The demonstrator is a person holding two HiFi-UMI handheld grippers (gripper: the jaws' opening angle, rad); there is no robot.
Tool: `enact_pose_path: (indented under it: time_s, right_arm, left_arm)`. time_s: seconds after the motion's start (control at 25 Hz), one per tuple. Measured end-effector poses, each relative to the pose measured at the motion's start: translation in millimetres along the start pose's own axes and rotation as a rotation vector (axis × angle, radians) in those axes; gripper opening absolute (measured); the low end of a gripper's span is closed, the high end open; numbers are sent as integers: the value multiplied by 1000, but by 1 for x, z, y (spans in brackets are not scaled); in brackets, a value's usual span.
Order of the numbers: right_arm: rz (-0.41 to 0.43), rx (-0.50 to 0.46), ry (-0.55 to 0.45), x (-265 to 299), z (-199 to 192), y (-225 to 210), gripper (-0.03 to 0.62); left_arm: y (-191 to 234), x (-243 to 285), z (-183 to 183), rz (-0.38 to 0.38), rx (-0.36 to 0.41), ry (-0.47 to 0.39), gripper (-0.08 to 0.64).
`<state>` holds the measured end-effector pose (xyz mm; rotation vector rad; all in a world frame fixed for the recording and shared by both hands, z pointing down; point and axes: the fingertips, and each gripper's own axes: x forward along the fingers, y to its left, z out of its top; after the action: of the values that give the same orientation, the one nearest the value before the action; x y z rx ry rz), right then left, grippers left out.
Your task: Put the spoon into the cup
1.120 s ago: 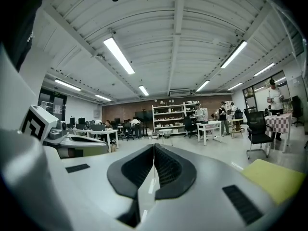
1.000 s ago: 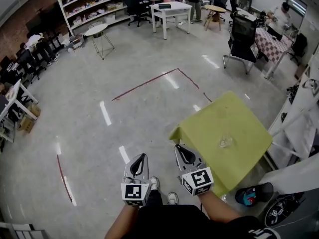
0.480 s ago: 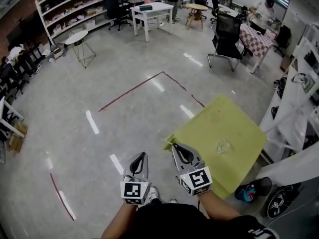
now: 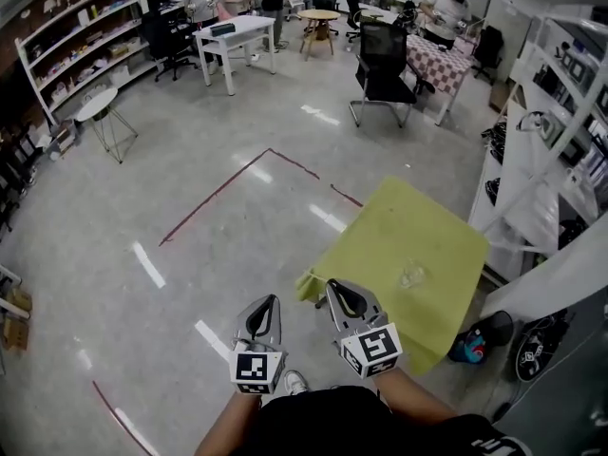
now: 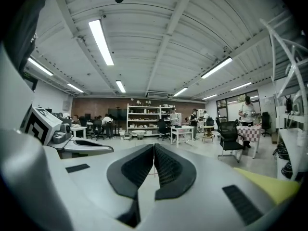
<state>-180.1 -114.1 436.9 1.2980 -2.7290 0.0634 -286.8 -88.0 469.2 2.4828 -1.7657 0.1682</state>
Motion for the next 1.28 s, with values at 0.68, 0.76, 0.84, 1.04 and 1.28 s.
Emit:
enact_pose_path:
  time_s: [0.68, 0.76, 0.84, 1.04, 1.28]
  right_arm:
    - [-231, 34, -15, -35, -6, -101, 11]
    - [-255, 39, -20, -39, -6, -120, 11]
    - [-276, 43, -26, -45, -5, -139, 11]
    - [-313, 50, -35, -56, -5, -183, 11]
    - [-354, 58, -38, -72, -9, -233, 11]
  left_arm:
    - [-72, 85, 16, -223, 52, -15, 6]
    - [-86, 98, 20, -245, 59, -19, 6]
    - [-100, 112, 25, -265, 65, -21, 6]
    - [-131, 144, 34, -300, 77, -27, 8]
    - [-166, 182, 39, -334, 86, -25, 8]
